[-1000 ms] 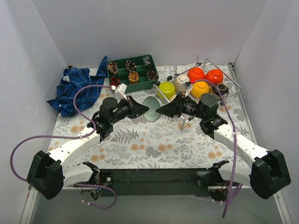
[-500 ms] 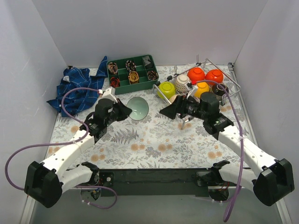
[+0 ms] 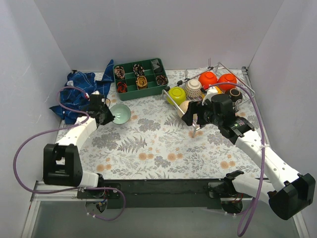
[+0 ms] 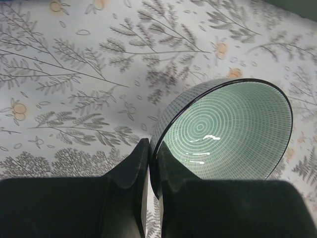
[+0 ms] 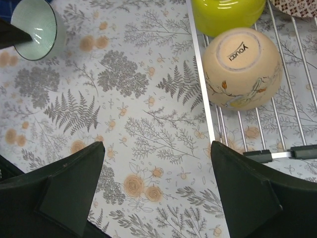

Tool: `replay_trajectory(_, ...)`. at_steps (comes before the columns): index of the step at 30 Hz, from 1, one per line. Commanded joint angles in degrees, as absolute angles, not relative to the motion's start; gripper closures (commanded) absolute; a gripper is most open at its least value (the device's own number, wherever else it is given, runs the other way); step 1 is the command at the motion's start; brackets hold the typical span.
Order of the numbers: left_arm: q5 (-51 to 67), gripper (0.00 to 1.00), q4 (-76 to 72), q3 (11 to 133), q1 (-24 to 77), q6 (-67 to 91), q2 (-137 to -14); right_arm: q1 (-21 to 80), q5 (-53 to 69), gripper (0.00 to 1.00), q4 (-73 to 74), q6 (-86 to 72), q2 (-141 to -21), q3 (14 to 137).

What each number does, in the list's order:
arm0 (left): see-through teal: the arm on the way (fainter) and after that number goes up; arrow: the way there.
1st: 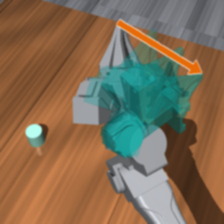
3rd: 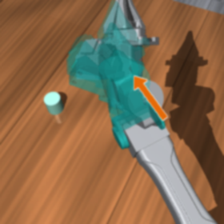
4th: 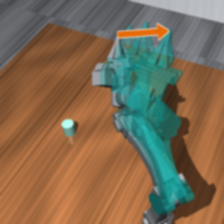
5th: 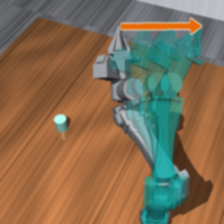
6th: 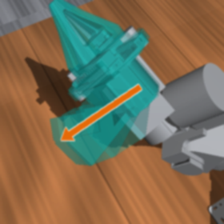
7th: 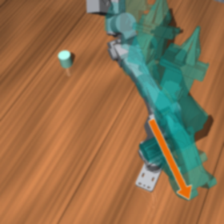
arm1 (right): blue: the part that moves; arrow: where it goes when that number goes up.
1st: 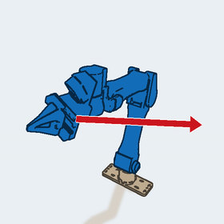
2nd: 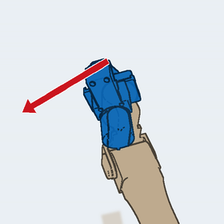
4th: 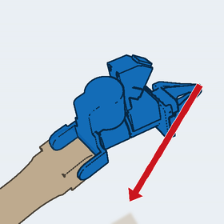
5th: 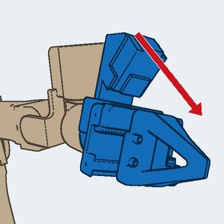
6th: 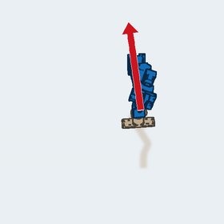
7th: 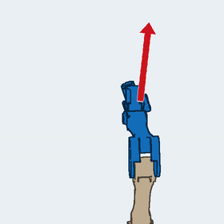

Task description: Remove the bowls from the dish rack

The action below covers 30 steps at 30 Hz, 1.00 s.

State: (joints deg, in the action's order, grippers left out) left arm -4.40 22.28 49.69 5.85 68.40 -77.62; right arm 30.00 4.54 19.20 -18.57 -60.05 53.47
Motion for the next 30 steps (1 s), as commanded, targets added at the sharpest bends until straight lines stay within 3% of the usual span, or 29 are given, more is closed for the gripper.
replay_trajectory(1, -1.5, 1.00, 21.8, 56.1, 1.4, 67.8, -82.6, 29.8, 1.6, 0.04, 22.0, -16.0, -60.1, 56.3)
replay_trajectory(10, 2.4, 1.00, 20.2, 62.7, -1.9, 69.2, -92.9, 29.7, 0.4, 0.04, 22.8, -15.6, -60.6, 55.5)
replay_trajectory(13, 3.5, 0.89, 20.3, 62.8, -2.0, 69.3, -94.0, 29.7, 0.3, 0.03, 22.7, -16.0, -61.2, 55.0)
replay_trajectory(14, 3.8, 0.81, 20.0, 62.2, -2.0, 69.3, -94.0, 29.7, 0.4, 0.02, 22.8, -16.2, -61.3, 54.9)
replay_trajectory(20, 4.0, 0.64, 20.0, 60.6, -2.0, 68.7, -92.5, 29.6, 0.2, 0.01, 22.2, -16.2, -62.1, 54.7)
replay_trajectory(30, 3.7, 0.19, 21.4, 58.4, -1.8, 67.7, -81.2, 22.7, -0.5, 0.01, 22.2, -19.0, -66.0, 58.4)
